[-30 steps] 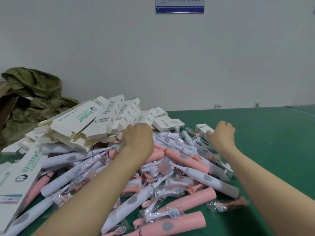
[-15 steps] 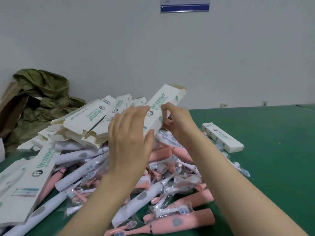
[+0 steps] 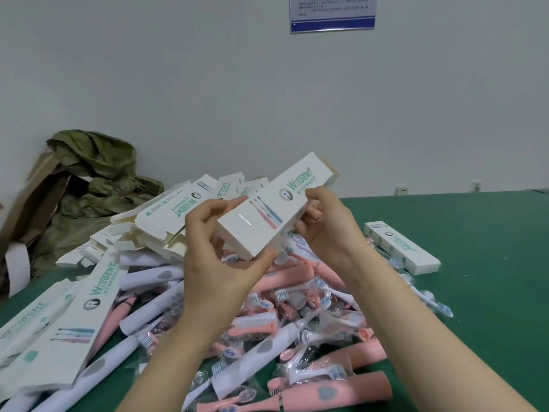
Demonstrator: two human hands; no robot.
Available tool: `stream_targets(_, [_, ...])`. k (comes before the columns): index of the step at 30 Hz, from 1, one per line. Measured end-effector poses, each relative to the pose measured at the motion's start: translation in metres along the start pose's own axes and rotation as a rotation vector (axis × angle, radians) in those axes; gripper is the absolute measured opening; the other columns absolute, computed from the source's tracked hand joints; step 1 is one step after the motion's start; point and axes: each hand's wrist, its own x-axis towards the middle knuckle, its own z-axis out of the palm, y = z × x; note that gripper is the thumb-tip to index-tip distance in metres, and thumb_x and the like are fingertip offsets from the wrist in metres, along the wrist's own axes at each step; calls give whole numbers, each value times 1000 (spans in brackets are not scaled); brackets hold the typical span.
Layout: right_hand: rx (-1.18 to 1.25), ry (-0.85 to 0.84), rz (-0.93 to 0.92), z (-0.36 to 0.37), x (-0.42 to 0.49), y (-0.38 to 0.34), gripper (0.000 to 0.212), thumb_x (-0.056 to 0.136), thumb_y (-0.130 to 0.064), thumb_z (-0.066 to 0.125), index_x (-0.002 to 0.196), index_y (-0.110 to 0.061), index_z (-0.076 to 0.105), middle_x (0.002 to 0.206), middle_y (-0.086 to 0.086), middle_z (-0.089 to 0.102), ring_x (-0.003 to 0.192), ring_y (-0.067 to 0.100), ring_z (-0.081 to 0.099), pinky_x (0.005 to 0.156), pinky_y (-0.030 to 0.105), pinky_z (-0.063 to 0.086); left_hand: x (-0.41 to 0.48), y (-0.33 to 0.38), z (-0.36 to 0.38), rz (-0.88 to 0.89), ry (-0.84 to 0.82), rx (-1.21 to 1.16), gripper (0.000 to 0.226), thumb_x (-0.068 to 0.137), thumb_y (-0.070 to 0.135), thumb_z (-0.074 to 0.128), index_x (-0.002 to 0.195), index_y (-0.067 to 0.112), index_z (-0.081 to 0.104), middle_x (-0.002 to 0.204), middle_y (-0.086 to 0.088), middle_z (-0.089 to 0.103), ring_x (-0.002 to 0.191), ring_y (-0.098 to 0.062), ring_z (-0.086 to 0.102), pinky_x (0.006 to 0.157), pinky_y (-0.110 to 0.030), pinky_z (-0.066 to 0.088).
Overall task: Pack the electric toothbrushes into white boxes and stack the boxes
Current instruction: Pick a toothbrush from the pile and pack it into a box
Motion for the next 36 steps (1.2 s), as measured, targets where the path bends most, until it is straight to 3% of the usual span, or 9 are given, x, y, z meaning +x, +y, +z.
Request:
stream_targets(2, [-310,60,27,1,-4,1,33,93,-24,57,114,1,58,81,4,66,70,12,61,70,25,49,6,4,4,10,86,-74,66,62,17,86,109,40,45,120,8,58,115,-6,56,83,-11,47])
stream_targets(4, [-676,186,-102,0,-6,3,55,90,-38,60,132,-5,45,119,2,54,103,15,53,86,28,41,19,10,8,80,150,-47,63,61,24,86,108,39,47,114,16,59,110,-9,58,89,-20,48])
stream_targets(6, [-656,194,-340,6,-17,-6,56,91,-43,57,138,-18,41,140,-5,43,124,9,42,104,30,33,33,20,13,148,133,40,53,65,33,82,106,42,48,107,27,58,105,-8,59,92,-27,47])
stream_targets(10, [-519,-223,-532,24,-38,-21,46,85,-54,47,122,-30,58,125,-12,61,119,3,54,106,32,42,47,34,30,186,63,149,47,65,37,78,107,33,56,101,15,63,98,-14,62,86,-38,52])
stream_targets(15, [-458,-312,-559,17,-45,-25,31,97,-30,43,124,-26,57,119,-9,64,111,2,60,92,19,49,47,36,43,205,-2,154,27,70,37,66,92,22,63,100,9,66,98,-16,62,87,-33,49])
stream_targets(19, [-429,-240,-516,15,-43,-20,26,102,-23,37,108,-27,63,118,-2,65,111,11,62,98,29,49,40,30,48,161,-28,170,29,69,35,70,95,26,61,106,12,64,103,-9,59,89,-25,46])
stream_targets(24, [-396,-119,-536,9,-38,-20,36,104,-30,32,102,-24,67,95,-2,73,94,17,69,85,37,55,38,16,42,90,-145,127,70,62,21,84,119,37,46,120,19,55,116,0,50,96,-18,41])
stream_targets(32, [-548,-104,-679,14,-40,-14,31,102,-28,35,110,-20,64,110,-6,69,104,8,64,91,29,51,35,9,43,17,-11,94,54,63,26,80,112,19,58,107,9,64,105,-11,60,91,-39,49])
stream_targets(36, [-907,-31,-954,16,-40,-5,37,96,-23,42,125,-9,59,116,-5,64,108,2,55,88,7,40,40,13,48,25,45,101,45,61,42,70,103,30,61,97,12,64,94,-6,61,82,-24,50])
